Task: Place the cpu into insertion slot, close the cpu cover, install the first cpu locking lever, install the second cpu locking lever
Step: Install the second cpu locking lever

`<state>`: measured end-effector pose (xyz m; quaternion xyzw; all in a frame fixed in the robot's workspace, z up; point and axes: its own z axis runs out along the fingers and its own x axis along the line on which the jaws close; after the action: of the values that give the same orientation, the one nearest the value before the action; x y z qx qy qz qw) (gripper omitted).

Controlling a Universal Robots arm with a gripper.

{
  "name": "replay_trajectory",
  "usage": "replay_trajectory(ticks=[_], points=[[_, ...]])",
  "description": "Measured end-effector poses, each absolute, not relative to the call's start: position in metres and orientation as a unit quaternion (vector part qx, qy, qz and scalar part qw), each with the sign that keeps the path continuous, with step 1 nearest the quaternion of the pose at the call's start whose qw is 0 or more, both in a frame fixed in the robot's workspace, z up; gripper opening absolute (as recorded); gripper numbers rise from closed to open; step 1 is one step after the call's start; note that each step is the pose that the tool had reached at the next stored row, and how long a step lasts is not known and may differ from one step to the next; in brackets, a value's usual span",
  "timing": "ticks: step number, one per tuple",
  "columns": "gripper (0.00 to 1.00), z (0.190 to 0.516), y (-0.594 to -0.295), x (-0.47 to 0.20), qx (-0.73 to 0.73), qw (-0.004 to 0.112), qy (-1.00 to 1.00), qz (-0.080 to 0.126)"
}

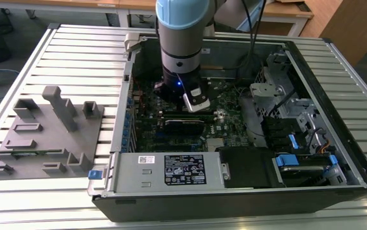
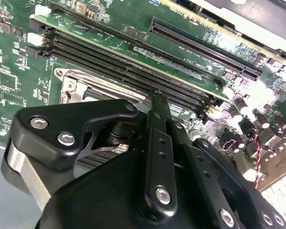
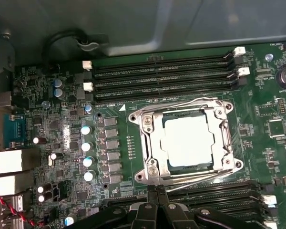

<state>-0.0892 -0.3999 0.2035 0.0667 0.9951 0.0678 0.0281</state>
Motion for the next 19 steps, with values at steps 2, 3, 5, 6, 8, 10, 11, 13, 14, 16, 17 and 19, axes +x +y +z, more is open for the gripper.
replay_trajectory(ticks=[2, 3, 5, 6, 8, 10, 11, 13, 14, 16, 17, 19], points=[[0.11, 0.2016, -0.3999, -0.0897, 0.067, 0.028, 0.995, 0.068], [0.11, 0.2010, -0.4000, -0.0901, 0.067, 0.028, 0.995, 0.068], [0.11, 0.2001, -0.3999, -0.0905, 0.067, 0.028, 0.995, 0.074], [0.11, 0.2000, -0.3999, -0.0905, 0.067, 0.028, 0.995, 0.076], [0.11, 0.1997, -0.3999, -0.0908, 0.067, 0.027, 0.994, 0.079], [0.11, 0.1993, -0.3999, -0.0913, 0.067, 0.027, 0.994, 0.083], [0.11, 0.1990, -0.3999, -0.0917, 0.067, 0.027, 0.994, 0.085], [0.11, 0.1986, -0.3999, -0.0924, 0.067, 0.027, 0.994, 0.088], [0.11, 0.1984, -0.3999, -0.0928, 0.067, 0.027, 0.993, 0.089], [0.11, 0.1979, -0.4000, -0.0935, 0.067, 0.026, 0.993, 0.092], [0.11, 0.1974, -0.3999, -0.0939, 0.067, 0.026, 0.993, 0.093], [0.11, 0.1966, -0.4000, -0.0948, 0.068, 0.026, 0.993, 0.095]])
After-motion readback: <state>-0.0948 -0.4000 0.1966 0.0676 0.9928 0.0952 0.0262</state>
